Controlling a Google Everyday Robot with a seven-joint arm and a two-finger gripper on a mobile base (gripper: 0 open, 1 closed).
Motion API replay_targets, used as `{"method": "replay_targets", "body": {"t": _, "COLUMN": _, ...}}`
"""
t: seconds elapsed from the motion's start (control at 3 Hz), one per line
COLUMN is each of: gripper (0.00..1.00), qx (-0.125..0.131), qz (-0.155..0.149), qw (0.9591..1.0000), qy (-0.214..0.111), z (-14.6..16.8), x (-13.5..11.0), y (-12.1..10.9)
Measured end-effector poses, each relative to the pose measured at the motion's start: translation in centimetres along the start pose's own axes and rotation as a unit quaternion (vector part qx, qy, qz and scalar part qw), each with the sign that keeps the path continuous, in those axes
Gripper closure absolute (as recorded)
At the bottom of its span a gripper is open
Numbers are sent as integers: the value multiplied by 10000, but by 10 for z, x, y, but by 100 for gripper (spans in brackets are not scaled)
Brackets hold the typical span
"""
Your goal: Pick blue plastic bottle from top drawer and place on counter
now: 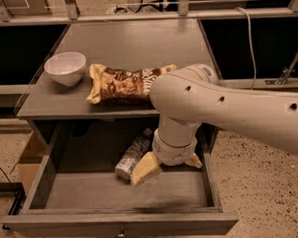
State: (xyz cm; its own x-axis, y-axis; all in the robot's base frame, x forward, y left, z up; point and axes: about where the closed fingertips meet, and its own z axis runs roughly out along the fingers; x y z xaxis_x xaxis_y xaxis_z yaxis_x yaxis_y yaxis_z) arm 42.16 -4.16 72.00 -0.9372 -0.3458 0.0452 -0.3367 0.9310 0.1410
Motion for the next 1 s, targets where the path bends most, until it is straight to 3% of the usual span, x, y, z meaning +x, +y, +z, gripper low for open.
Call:
{"method": "replay_targets", "body": {"t": 0.33, "gripper": 0, "qx": 0, "qz": 0, "qw": 10000, "qy": 0, "z": 0, "x": 0, "y": 0}}
{"method": "replay_targets", "body": {"t": 1.0, "gripper": 0, "qx": -424, "qz": 895, "qw": 9950, "qy": 133, "z": 37, "x": -26, "y": 11}}
